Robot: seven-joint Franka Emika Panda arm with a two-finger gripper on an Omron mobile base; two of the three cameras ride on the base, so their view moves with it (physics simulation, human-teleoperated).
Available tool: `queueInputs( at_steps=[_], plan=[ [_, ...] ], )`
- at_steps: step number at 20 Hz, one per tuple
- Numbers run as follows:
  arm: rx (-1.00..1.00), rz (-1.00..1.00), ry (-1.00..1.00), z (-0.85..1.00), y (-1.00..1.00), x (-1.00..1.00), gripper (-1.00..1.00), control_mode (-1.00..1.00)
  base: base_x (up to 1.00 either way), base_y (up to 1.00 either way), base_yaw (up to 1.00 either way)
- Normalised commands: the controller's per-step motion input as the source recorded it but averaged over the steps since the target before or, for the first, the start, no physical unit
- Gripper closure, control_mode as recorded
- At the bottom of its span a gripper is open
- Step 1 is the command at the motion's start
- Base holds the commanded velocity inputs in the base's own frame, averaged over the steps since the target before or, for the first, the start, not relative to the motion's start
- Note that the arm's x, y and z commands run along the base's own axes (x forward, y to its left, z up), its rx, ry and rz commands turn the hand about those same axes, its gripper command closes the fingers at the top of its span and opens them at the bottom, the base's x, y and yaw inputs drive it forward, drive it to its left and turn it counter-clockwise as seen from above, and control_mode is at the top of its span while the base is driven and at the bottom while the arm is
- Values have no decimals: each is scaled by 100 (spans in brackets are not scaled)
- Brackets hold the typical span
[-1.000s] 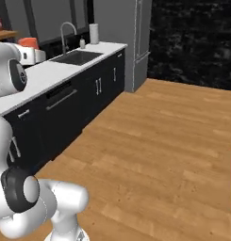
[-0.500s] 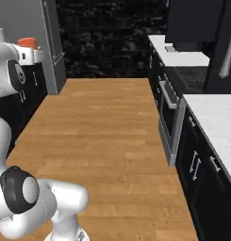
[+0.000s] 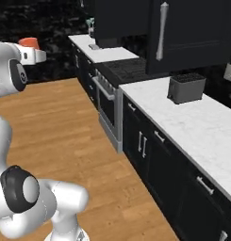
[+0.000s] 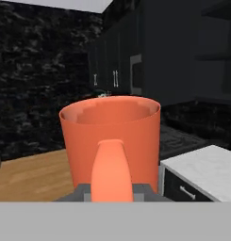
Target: Gather all objects into one cabinet and sort the glasses and bowls to opposite sides.
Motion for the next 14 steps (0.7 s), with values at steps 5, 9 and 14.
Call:
queueInputs(
  at_steps=[5, 9, 14],
  plan=[
    [0, 0, 0, 0, 0, 0, 100, 100, -18, -38, -59],
    [0, 0, 0, 0, 0, 0, 100, 100, -11, -30, -37],
    [0, 0, 0, 0, 0, 0, 100, 100, 2, 22, -3]
  ],
)
